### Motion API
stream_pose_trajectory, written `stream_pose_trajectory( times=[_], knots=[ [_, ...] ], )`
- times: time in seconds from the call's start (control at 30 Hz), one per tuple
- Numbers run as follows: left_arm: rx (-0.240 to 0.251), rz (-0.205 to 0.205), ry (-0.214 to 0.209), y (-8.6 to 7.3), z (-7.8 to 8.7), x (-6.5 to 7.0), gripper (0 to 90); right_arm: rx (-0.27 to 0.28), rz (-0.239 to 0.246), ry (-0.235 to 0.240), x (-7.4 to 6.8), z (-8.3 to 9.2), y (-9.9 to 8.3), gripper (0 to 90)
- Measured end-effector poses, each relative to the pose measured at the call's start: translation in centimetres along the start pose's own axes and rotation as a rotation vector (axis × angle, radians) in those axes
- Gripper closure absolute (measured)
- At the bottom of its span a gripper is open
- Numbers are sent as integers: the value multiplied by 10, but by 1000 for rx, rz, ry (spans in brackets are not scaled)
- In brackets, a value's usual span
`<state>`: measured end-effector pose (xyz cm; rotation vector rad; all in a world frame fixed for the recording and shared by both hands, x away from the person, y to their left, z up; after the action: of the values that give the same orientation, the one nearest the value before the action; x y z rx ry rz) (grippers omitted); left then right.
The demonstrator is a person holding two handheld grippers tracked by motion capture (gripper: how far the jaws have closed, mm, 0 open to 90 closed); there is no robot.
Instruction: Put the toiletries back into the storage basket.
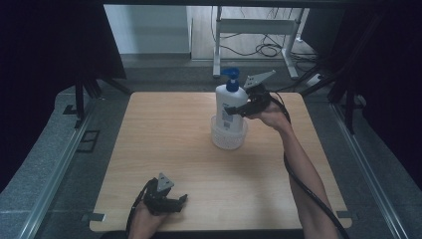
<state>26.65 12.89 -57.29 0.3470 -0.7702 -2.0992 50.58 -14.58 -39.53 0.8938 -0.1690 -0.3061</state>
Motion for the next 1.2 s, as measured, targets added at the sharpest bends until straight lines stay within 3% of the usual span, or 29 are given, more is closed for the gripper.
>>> stream_pose_trajectory(
  times=[0.53, 1.2],
  knots=[
    [0, -1, 0, 0, 0, 0, 118, -21, -6, 16, 2, -22, -23, 383],
    [-1, -1, 0, 0, 0, 0, 118, -29, -14, 19, 5, -36, -41, 381]
  ],
)
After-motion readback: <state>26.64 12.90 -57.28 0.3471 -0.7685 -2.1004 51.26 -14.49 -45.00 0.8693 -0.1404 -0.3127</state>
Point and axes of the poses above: each handheld gripper's, and its own axes: z roughly backward along the jaws, y roughly out of its top, x roughly to its right, the point moved 4 cm from there along -z, roughly forward along the jaws, and after that the axes turned 4 degrees about -x, right-handed, at the moved point
